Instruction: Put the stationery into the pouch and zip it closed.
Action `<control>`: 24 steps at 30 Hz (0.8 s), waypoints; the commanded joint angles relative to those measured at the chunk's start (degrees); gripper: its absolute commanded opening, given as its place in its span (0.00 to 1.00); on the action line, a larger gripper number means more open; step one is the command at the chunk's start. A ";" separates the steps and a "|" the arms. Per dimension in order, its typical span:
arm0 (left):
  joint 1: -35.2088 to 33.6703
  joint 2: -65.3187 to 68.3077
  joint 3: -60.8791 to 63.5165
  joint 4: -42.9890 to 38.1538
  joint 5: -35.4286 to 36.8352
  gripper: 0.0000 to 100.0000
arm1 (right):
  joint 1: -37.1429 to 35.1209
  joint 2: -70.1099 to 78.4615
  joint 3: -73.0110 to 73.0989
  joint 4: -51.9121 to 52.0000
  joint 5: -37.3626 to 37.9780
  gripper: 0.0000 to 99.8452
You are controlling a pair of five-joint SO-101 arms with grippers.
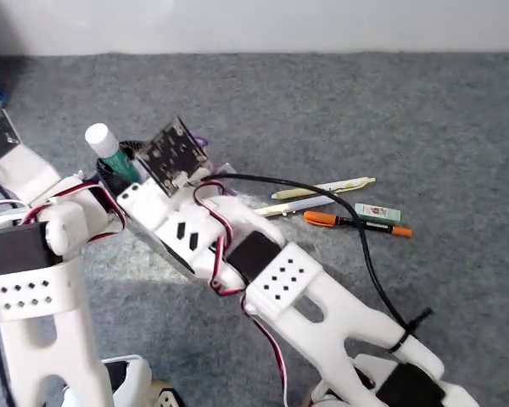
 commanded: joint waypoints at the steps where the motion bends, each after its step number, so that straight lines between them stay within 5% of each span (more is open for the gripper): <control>1: -0.18 0.00 -3.47 -0.53 0.70 0.01 | 0.75 -2.07 0.62 -1.19 0.70 0.01; 8: -0.18 0.00 -3.38 -0.53 0.70 0.01 | 1.45 -2.15 -1.23 3.65 0.70 0.20; 18: -0.18 0.00 -3.38 -0.53 0.70 0.01 | 1.63 -6.46 -6.77 14.02 -2.64 0.15; 24: -0.18 0.00 -3.30 -0.53 0.70 0.01 | 14.02 -13.58 -6.77 27.91 -11.78 0.15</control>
